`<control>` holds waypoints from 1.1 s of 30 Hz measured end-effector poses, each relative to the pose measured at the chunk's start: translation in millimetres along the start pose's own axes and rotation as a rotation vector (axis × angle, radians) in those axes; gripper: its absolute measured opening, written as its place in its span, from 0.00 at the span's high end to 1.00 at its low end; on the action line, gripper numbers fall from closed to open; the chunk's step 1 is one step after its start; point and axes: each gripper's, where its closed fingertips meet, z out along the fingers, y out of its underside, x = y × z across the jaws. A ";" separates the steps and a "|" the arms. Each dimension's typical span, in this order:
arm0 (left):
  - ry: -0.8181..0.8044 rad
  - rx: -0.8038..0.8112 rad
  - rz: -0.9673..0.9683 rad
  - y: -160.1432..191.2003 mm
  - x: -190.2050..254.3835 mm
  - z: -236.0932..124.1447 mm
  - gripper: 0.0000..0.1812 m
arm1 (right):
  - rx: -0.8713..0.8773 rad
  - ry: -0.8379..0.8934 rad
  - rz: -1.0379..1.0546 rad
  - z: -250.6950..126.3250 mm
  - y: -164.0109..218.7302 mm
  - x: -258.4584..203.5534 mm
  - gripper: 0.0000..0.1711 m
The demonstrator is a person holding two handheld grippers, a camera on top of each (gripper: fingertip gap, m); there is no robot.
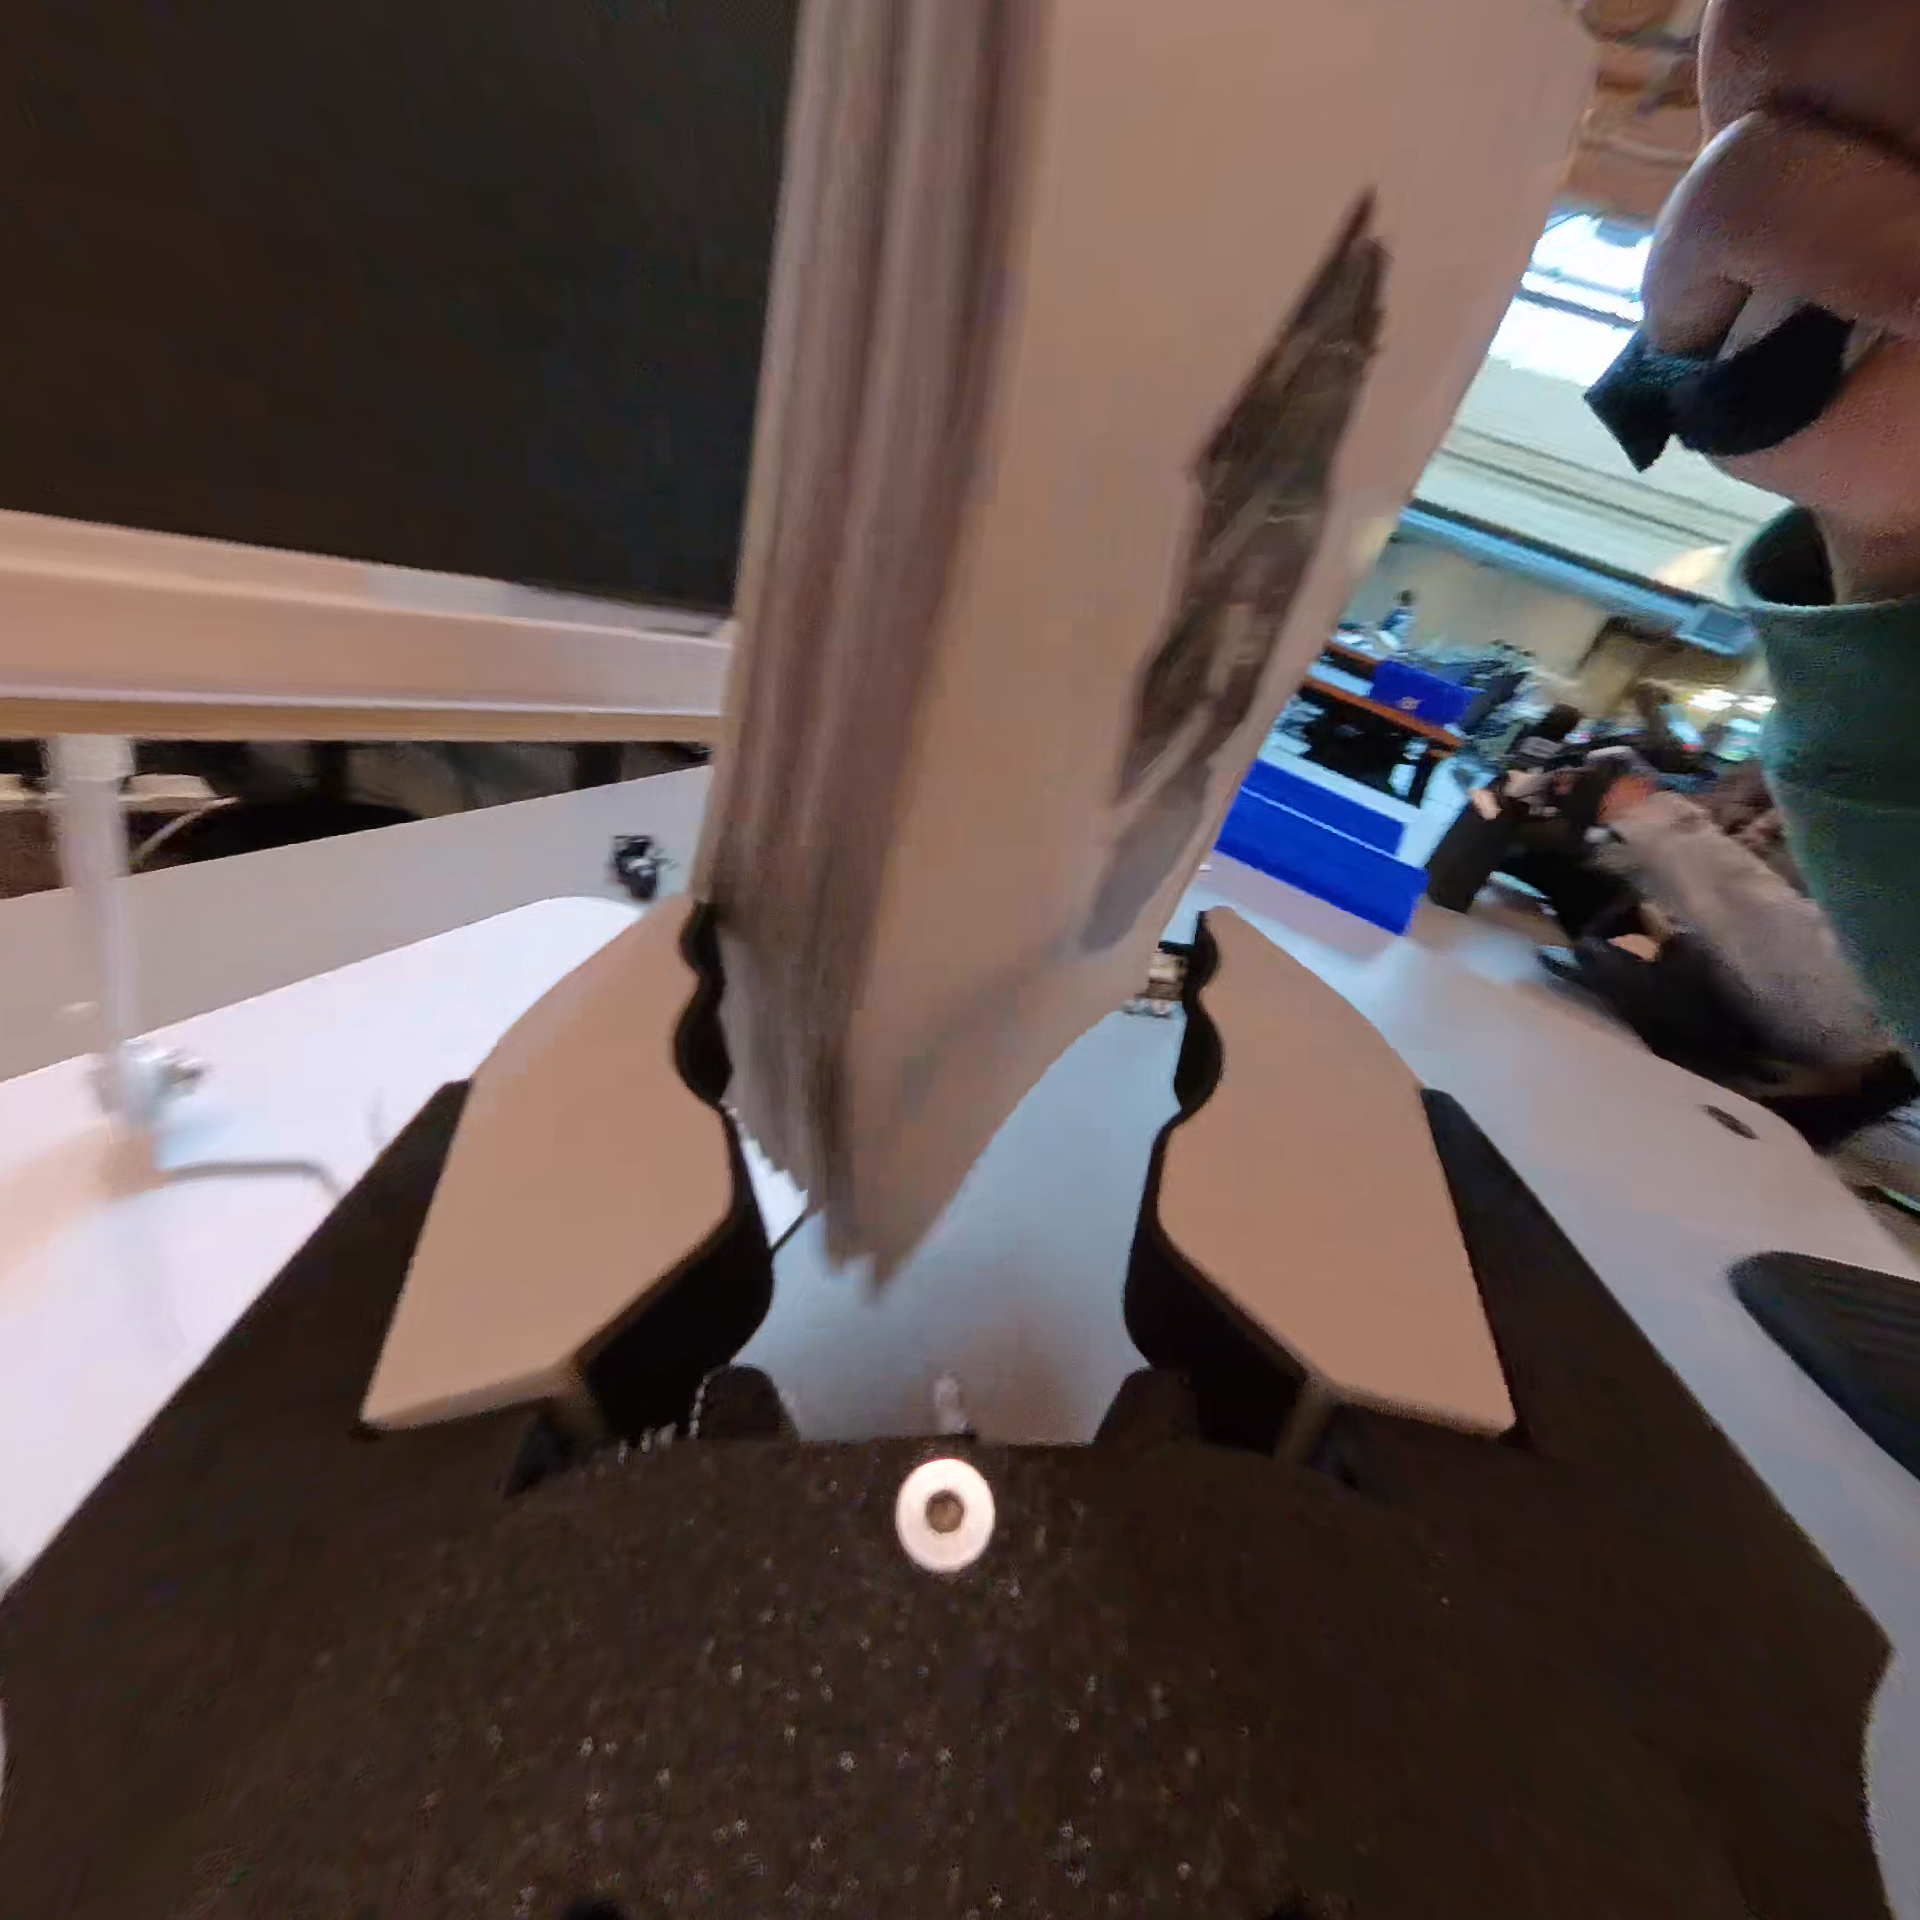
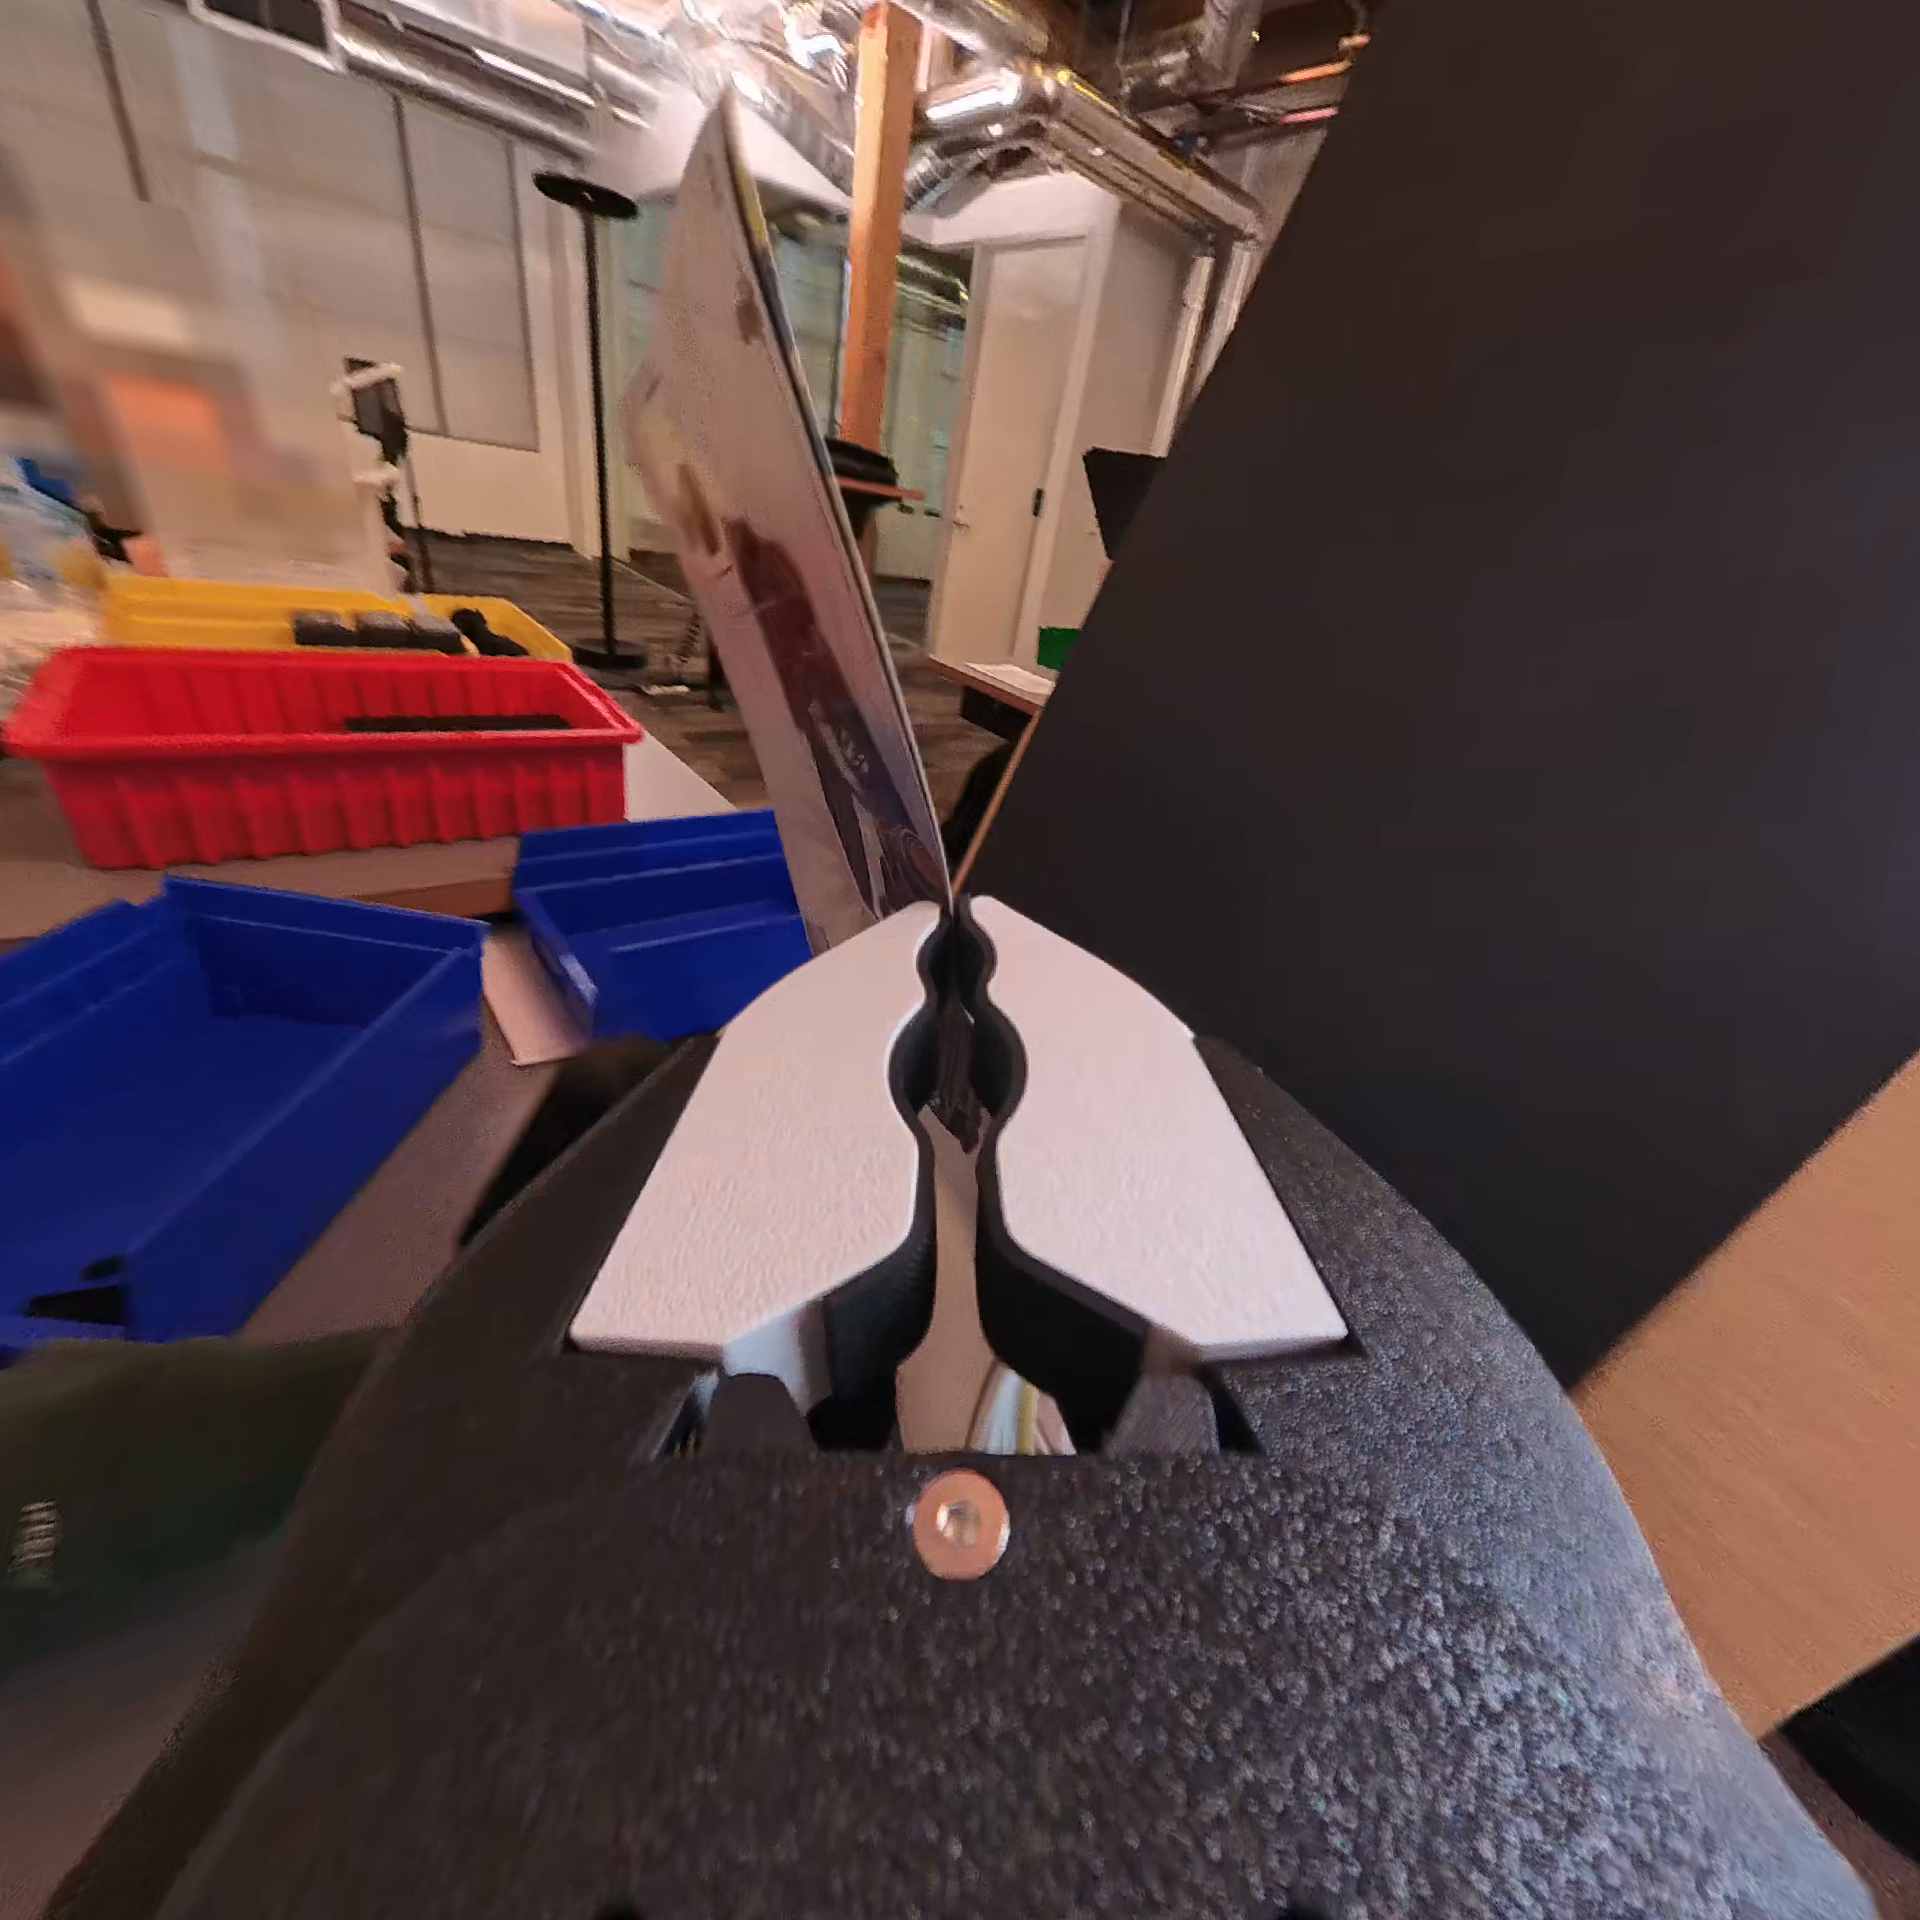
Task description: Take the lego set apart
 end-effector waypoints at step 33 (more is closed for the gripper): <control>-0.407 -0.915 1.046 -174.9 -81.5 -20.6 0.95 | -0.080 0.302 0.536 -49.3 173.3 85.6 0.99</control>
